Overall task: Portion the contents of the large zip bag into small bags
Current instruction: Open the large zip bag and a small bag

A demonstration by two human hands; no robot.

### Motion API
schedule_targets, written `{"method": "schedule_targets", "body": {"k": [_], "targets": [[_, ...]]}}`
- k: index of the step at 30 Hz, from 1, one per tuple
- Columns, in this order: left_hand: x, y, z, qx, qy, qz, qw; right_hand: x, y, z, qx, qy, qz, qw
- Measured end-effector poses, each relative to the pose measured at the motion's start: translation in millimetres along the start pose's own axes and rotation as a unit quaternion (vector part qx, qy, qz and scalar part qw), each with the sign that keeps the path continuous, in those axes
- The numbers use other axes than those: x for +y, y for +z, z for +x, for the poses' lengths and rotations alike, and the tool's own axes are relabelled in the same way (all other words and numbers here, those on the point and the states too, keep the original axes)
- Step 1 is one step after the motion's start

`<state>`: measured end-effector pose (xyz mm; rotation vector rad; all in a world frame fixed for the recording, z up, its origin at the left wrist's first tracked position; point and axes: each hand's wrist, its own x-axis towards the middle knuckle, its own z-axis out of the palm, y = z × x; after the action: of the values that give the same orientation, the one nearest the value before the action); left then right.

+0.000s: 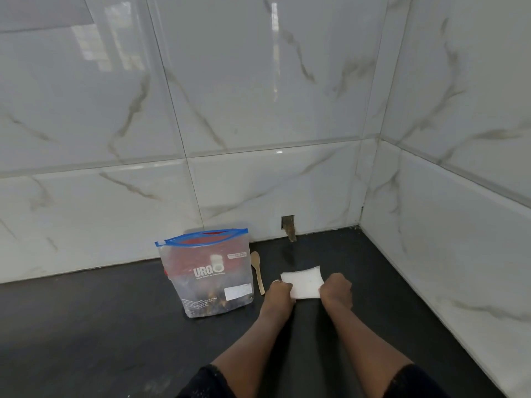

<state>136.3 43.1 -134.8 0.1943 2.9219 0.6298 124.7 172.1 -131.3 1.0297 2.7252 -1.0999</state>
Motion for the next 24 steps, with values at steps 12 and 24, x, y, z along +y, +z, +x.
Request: {"method": "schedule_targets", "body": {"k": [12,24], "targets": [[34.0,-41.9,7.6,0.060,-0.067,-0.303,0.949,-20.9,-36.4,-19.5,-0.066,-0.198,0.186,0.960],[27.5,-66.4,-11.8,0.051,-0.053,-0.499,0.863,-37.9,-56.1,-53.6,-0.157,-0.252,0.305,0.905]]}}
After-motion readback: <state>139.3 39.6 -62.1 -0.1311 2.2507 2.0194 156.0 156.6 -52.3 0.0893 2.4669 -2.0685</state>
